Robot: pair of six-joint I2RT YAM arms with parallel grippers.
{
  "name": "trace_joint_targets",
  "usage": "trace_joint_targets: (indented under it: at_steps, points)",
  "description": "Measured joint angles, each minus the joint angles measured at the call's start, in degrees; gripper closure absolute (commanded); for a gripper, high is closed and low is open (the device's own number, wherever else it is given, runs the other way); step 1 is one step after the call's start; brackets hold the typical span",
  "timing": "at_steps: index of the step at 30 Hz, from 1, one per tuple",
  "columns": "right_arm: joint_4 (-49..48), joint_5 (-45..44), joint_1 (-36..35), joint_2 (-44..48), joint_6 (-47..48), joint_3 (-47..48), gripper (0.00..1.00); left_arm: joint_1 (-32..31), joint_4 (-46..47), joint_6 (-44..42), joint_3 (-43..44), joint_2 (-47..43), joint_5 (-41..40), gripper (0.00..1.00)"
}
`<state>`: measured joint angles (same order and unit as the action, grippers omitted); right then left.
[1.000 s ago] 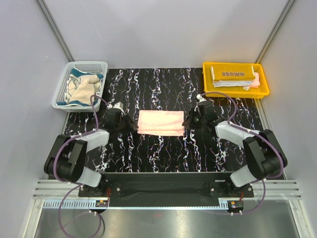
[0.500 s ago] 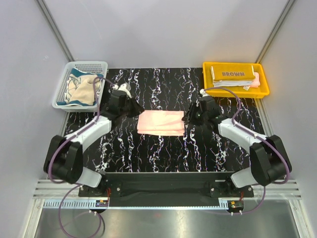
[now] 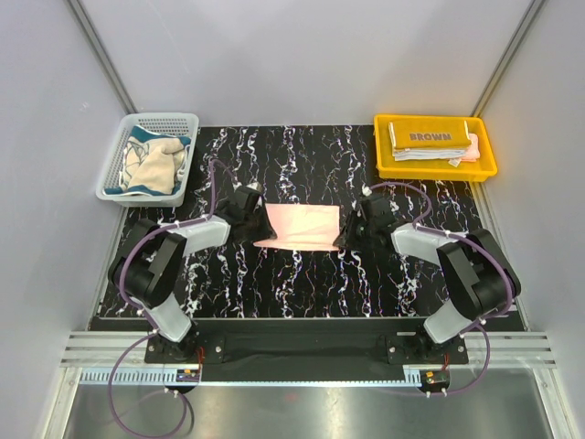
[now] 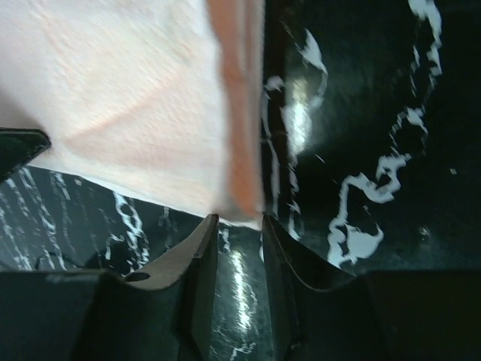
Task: Fold and stack the towels
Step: Fold the towel, then neatly place the folded towel into the bin
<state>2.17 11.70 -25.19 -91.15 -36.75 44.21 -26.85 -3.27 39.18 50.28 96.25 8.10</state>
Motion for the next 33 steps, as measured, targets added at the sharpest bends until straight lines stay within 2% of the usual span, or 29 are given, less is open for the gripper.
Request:
trace_joint_targets:
  at_steps: [3,9,13,19,22,26,31,33]
  points:
    - [-0.94,0.42,0.02,-0.09,-0.9,-3.26,0.64,-0.07,0.0,0.7,-2.45,0.02,-0.52,0.97]
    - [-2.29,0.37,-0.04,0.09,-1.25,-3.8,0.64,-0.07,1.62,1.49,-3.26,0.0,-0.5,0.95]
    - [0.74,-0.74,-0.04,2.1,-1.22,-3.69,0.62,-0.07,0.2,0.85,-2.56,-0.22,-0.59,0.92]
    - [7.1,-3.98,-0.07,9.99,-1.07,-1.68,0.58,-0.81,-6.62,-1.11,3.96,-1.07,-0.57,0.92]
    - [8.72,-5.29,-0.07,11.8,-1.03,1.18,0.6,-2.86,-7.32,-1.22,8.76,-1.16,-0.2,0.93]
    - [9.73,-5.77,-0.07,8.74,-0.81,7.21,0.6,-6.56,-5.03,-0.11,12.31,-0.22,1.31,0.94]
    - [9.73,-6.38,-0.04,-1.01,-0.35,15.69,0.62,-11.04,-0.07,2.62,12.9,6.08,3.48,0.96]
    - [9.68,-6.8,-0.04,-3.98,-0.2,16.79,0.58,-12.39,0.98,3.54,12.87,9.42,3.82,0.96]
